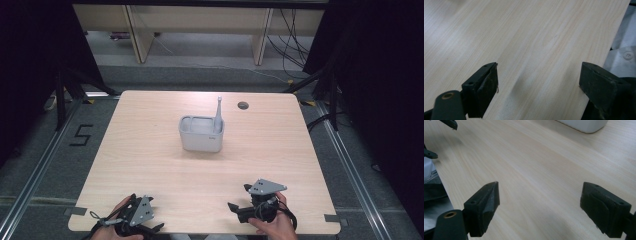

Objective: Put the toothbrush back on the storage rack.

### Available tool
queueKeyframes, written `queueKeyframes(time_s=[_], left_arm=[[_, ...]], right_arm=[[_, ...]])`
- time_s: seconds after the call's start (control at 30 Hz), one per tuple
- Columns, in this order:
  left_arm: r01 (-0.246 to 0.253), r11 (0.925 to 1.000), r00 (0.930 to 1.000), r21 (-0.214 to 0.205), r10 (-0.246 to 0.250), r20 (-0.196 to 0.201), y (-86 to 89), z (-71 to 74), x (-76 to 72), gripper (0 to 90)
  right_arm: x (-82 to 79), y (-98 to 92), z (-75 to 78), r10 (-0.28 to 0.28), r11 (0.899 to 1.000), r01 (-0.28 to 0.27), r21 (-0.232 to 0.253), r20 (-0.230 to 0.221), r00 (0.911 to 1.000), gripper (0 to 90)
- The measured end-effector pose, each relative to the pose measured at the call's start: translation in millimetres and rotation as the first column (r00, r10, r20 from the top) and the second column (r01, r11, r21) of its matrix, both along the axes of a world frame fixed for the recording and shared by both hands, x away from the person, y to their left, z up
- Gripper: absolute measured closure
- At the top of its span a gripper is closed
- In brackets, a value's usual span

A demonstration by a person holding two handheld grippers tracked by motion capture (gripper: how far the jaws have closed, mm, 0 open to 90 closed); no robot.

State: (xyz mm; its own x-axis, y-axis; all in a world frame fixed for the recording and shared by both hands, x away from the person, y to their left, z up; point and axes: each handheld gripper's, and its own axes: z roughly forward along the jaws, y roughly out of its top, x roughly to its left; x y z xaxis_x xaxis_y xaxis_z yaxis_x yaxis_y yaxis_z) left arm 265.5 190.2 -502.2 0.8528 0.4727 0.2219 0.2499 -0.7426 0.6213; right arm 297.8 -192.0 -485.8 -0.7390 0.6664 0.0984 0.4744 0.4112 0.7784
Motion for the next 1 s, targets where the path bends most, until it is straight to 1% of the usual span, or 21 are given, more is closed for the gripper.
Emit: queueKeyframes(time_s=[0.07, 0.1, 0.13, 0.17, 0.2, 0.23, 0.3, 0.4, 0.43, 0.5, 0.53, 0.57, 0.6, 0.63, 0.67, 0.7, 0.73, 0.77, 0.8, 0.93, 1.0], left_arm=[[0.002, 1.0, 1.0, 0.002, -0.002, 0.003, 0.1, 0.0, 0.5, 15.3], [0.002, 1.0, 1.0, 0.002, -0.002, 0.003, 0.1, 0.0, 0.5, 15.3], [0.001, 1.0, 1.0, 0.002, -0.001, 0.002, 0.1, 0.0, 0.3, 15.3], [0.001, 1.0, 1.0, 0.002, -0.001, 0.002, 0.2, 0.2, 0.2, 15.3], [0.001, 1.0, 1.0, 0.003, -0.001, 0.003, 0.3, 0.2, 0.3, 15.3], [0.001, 1.0, 1.0, 0.003, -0.001, 0.003, 0.3, 0.2, 0.3, 15.3], [0.001, 1.0, 1.0, 0.003, -0.001, 0.003, 0.2, 0.2, 0.2, 15.3], [0.002, 1.0, 1.0, 0.003, -0.002, 0.003, 0.1, 0.3, 0.1, 15.3], [0.002, 1.0, 1.0, 0.003, -0.002, 0.003, 0.2, 0.3, 0.1, 15.3], [0.002, 1.0, 1.0, 0.003, -0.002, 0.003, 0.2, 0.4, 0.1, 15.3], [0.002, 1.0, 1.0, 0.003, -0.002, 0.003, 0.2, 0.4, 0.1, 15.3], [-0.002, 1.0, 1.0, -0.003, 0.002, 0.005, -0.2, -0.1, 0.1, 15.3], [0.002, 1.0, 1.0, 0.003, -0.002, 0.002, 0.0, 0.2, 0.0, 15.3], [0.002, 1.0, 1.0, 0.002, -0.002, 0.002, 0.0, 0.2, -0.2, 15.3], [0.002, 1.0, 1.0, 0.002, -0.002, 0.002, 0.0, 0.3, -0.3, 15.3], [0.011, 0.9999, 0.9998, 0.011, -0.011, -0.017, 0.4, 1.5, 0.3, 15.3], [-0.001, 0.9999, 1.0, 0.011, 0.001, 0.001, -0.1, 0.7, -0.2, 15.3], [-0.001, 0.9999, 1.0, 0.011, 0.001, 0.001, -0.1, 0.7, -0.2, 15.3], [0.001, 0.9999, 1.0, 0.011, -0.001, 0.001, -0.2, 0.5, -0.3, 15.3], [0.002, 1.0, 1.0, 0.003, -0.002, 0.002, -0.2, 0.1, -0.1, 15.3], [0.003, 1.0, 1.0, 0.004, -0.003, 0.003, -0.3, -0.1, -0.2, 15.3]], right_arm=[[-2.2, -1.1, -0.2, -0.004, 1.0, 0.004, -0.012, 0.001, 1.0, 16.6], [-2.3, -1.2, -1.0, 0.009, 1.0, -0.009, -0.005, -0.005, 0.9999, 16.6], [-4.0, -1.5, -1.2, -0.004, 1.0, 0.004, -0.01, 0.001, 1.0, 16.6], [-4.7, -2.2, -1.3, 0.003, 1.0, -0.003, -0.012, 0.007, 1.0, 16.6], [-6.2, -2.2, -1.6, 0.006, 1.0, -0.006, -0.01, -0.012, 0.9999, 16.6], [-6.2, -2.2, -1.6, 0.006, 1.0, -0.006, -0.01, -0.012, 0.9999, 16.6], [-9.2, -3.7, -2.2, 0.007, 1.0, -0.008, -0.022, -0.005, 1.0, 16.6], [-10.6, -5.1, -3.9, 0.017, 0.999, -0.017, -0.033, -0.013, 0.9998, 16.6], [-11.8, -6.1, -3.9, 0.004, 0.999, -0.005, -0.047, -0.005, 1.0, 16.6], [-13.5, -7.2, -4.6, 0.002, 0.999, -0.003, -0.051, -0.025, 0.9997, 16.6], [-13.5, -7.2, -4.6, 0.002, 0.999, -0.003, -0.051, -0.025, 0.9997, 16.6], [-14.1, -8.9, -5.4, -0.001, 0.998, 0.001, -0.065, -0.002, 1.0, 16.6], [-14.6, -9.3, -5.9, 0.0, 0.998, 0.0, -0.063, -0.001, 1.0, 16.6], [-15.8, -9.5, -5.8, 0.0, 0.998, -0.001, -0.064, -0.025, 0.9997, 16.6], [-15.9, -9.8, -7.0, 0.006, 0.998, -0.007, -0.057, -0.021, 0.9998, 16.6], [-16.5, -10.7, -7.2, 0.005, 0.998, -0.007, -0.063, -0.035, 0.9994, 16.6], [-18.2, -11.1, -7.3, -0.01, 0.998, 0.009, -0.066, -0.018, 0.9998, 16.6], [-18.2, -11.1, -7.3, -0.01, 0.998, 0.009, -0.066, -0.018, 0.9998, 16.6], [-19.2, -12.2, -7.8, -0.001, 0.998, -0.002, -0.069, -0.034, 0.9994, 16.6], [-22.0, -14.8, -8.5, -0.003, 0.997, 0.002, -0.073, -0.023, 0.9997, 16.6], [-23.8, -15.4, -9.8, -0.008, 0.998, 0.006, -0.07, -0.031, 0.9995, 16.6]])
